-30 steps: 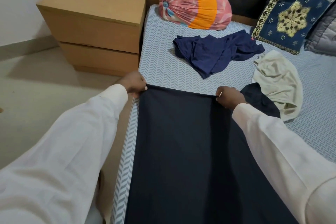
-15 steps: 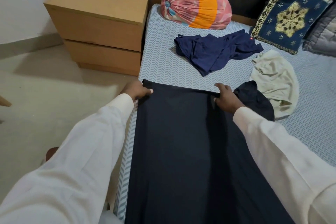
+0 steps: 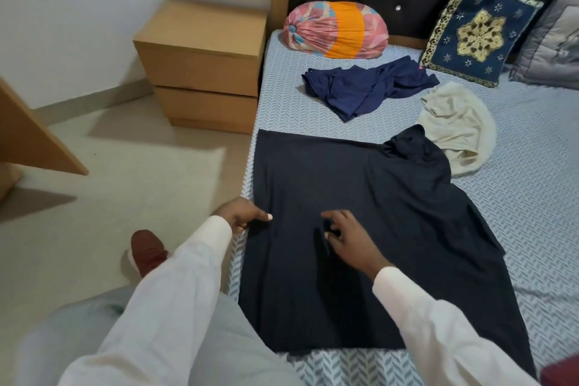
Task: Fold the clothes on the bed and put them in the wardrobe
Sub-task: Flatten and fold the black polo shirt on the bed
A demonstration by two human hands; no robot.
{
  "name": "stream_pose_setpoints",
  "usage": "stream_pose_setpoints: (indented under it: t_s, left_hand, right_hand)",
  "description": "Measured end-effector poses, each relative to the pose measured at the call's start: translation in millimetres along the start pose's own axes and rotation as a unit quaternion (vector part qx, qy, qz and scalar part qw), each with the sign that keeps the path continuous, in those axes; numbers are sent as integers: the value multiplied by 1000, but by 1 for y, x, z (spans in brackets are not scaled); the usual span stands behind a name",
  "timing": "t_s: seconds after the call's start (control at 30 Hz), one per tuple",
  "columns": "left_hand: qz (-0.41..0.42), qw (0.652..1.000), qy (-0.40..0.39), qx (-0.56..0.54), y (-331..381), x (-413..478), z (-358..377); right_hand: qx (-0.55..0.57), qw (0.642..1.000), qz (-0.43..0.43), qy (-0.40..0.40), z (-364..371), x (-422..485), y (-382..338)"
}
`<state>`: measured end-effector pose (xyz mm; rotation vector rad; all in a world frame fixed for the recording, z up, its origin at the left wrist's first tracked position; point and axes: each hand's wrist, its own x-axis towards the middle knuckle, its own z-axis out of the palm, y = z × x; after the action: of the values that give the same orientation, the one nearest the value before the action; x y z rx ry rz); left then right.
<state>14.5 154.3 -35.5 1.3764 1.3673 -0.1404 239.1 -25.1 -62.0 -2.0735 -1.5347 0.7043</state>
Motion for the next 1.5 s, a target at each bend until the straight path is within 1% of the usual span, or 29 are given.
stream_pose_setpoints:
  t_s: [0.1, 0.23, 0.3, 0.33, 0.4, 0.43, 0.53, 0.6, 0.63, 0.67, 0.7, 0.73, 0.77, 0.8, 0.83, 0.87, 0.93, 1.07, 1.13, 1.23, 1.33, 1.43, 1.5]
  left_hand:
    - [16, 998, 27, -46, -17, -23, 17]
    - [54, 983, 103, -140, -43, -45, 31]
    - [61, 980, 89, -167, -52, -58, 40]
    - [70, 981, 84, -159, -58, -60, 46]
    - [71, 987, 132, -52, -68, -63, 53]
    - [64, 983, 173, 10, -73, -67, 56]
    - [47, 960, 254, 106, -75, -89, 69]
    - [59, 923, 310, 221, -74, -99, 82]
    - [82, 899, 332, 275, -73, -103, 89]
    - [117, 885, 336, 300, -73, -105, 96]
    - [156, 890, 307, 299, -72, -106, 103]
    - [195, 903, 253, 287, -73, -107, 109]
    - [219, 911, 184, 298, -74, -108, 117]
    - [214, 910, 114, 336, -77, -110, 122]
    - [190, 902, 60, 382, -81, -112, 121]
    - [170, 888, 31, 427, -82, -113, 121]
    - [159, 859, 24, 487, -87, -118, 114]
    - [189, 800, 18, 570, -95, -131, 111]
    - [202, 776, 24, 597, -99, -137, 114]
    - [200, 758, 35, 619, -100, -140, 119]
    - [185, 744, 26, 641, -97, -142, 123]
    - [132, 733, -12, 668, -96, -145, 122]
    - [97, 727, -27, 679, -88, -148, 122]
  right_hand:
    - [5, 1000, 5, -13, 17, -33, -9]
    - [-91, 995, -17, -36, 36, -72, -19]
    - [-136, 989, -42, -44, 44, -87, -21]
    - [-150, 986, -52, -46, 48, -92, -21]
    - [-166, 983, -62, -52, 50, -100, -20]
    - [-169, 982, -61, -56, 48, -104, -19]
    - [-177, 981, -53, -58, 37, -115, -10]
    - [-186, 980, -42, -58, 26, -125, 0]
    - [-190, 980, -35, -57, 21, -130, 6]
    - [-193, 979, -28, -59, 16, -134, 11]
    - [-193, 979, -19, -60, 11, -139, 16]
    - [-189, 980, -8, -61, 8, -145, 21]
    - [-184, 981, 5, -63, 3, -152, 27]
    - [-179, 981, 15, -66, -1, -158, 32]
    - [-176, 982, 21, -72, -3, -162, 34]
    - [-170, 982, 28, -74, -6, -167, 40]
    - [-151, 985, 35, -72, -9, -172, 45]
    - [-121, 989, 22, -80, -15, -176, 51]
    - [-132, 987, 8, -92, -17, -177, 50]
    - [-168, 980, -10, -104, -15, -177, 50]
    - [-157, 978, 2, -138, -14, -174, 47]
    - [-96, 973, 35, -205, -20, -173, 42]
    - [-38, 976, 69, -202, -28, -170, 45]
